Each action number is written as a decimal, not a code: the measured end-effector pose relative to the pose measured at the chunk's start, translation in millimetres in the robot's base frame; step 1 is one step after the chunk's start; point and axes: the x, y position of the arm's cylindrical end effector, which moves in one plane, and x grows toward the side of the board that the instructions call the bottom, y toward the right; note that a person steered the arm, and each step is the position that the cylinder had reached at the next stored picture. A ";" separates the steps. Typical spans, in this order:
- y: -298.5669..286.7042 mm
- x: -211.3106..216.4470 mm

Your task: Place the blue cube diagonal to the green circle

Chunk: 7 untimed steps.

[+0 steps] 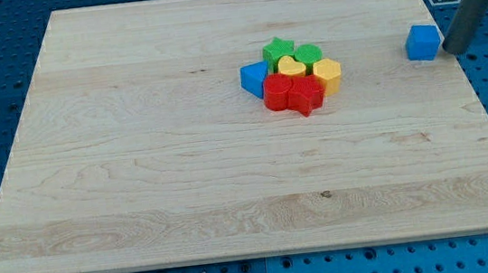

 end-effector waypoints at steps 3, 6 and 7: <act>-31.9 -3.7; -64.6 -28.3; -75.7 -38.9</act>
